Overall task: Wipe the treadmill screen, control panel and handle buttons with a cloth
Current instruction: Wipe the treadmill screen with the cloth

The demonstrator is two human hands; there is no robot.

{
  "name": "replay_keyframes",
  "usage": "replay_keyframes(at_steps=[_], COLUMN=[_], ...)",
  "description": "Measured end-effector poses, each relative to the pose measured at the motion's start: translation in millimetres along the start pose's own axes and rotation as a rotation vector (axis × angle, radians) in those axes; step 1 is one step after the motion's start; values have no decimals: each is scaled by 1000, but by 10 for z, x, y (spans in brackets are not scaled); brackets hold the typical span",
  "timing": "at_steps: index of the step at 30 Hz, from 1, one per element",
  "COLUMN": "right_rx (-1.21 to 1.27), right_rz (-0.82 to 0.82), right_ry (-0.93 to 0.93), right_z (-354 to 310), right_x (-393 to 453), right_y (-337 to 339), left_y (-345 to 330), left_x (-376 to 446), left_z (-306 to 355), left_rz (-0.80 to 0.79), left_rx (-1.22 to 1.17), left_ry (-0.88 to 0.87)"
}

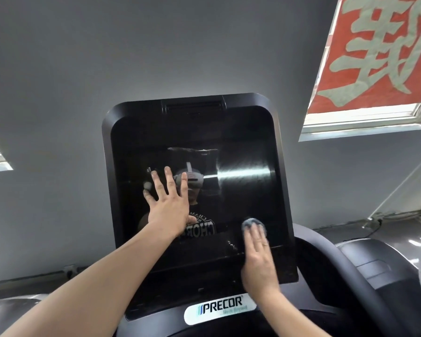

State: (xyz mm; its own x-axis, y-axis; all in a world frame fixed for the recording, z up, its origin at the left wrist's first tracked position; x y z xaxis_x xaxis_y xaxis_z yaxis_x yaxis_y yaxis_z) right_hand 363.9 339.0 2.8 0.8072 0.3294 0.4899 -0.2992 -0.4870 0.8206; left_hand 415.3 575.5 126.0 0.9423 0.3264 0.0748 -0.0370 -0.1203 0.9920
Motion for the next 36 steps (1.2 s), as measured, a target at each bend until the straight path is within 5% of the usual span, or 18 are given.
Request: replay_keyframes(at_steps=[4,9,13,18,23,27,32,36], right_rx=[-63,-3,21,29,73,66,63,33], right_rz=[-98,21,-68,9,-83,30,-78,40], right_ry=[276,-57,170,-60,171,-107,219,-77], right_z=[-35,178,-87,155,-227,198,-357,298], right_x=[-82,-89,-149,-231,-353,-339,-378,-326], right_y=[13,76,-39,40,-195,-21,-231,41], left_y=[-19,-15,-21,-26,-24,-22,-39,-28], left_x=[6,12,12,16,10,13,17,13], left_z=[6,7,13,0,7,5,2,0], left_rz=[0,9,19,22,15,11,22,19], left_rx=[-4,11,2,18,13,22,19,29], left_ry=[-8,-5,-15,-8,-13,-10,-13,-11])
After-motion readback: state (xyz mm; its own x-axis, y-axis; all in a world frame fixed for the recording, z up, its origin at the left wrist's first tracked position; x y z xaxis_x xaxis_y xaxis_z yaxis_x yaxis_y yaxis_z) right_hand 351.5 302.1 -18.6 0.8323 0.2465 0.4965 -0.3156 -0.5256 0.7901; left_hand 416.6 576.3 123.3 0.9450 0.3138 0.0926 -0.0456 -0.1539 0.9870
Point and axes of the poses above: each hand's wrist, its own x-axis towards the middle knuckle, its own y-axis out of the back of the hand, z = x × y, the point moved 10 cm from there along x, towards the middle knuckle, and after that the axes turned 13 degrees about y, right-handed, at the moved point
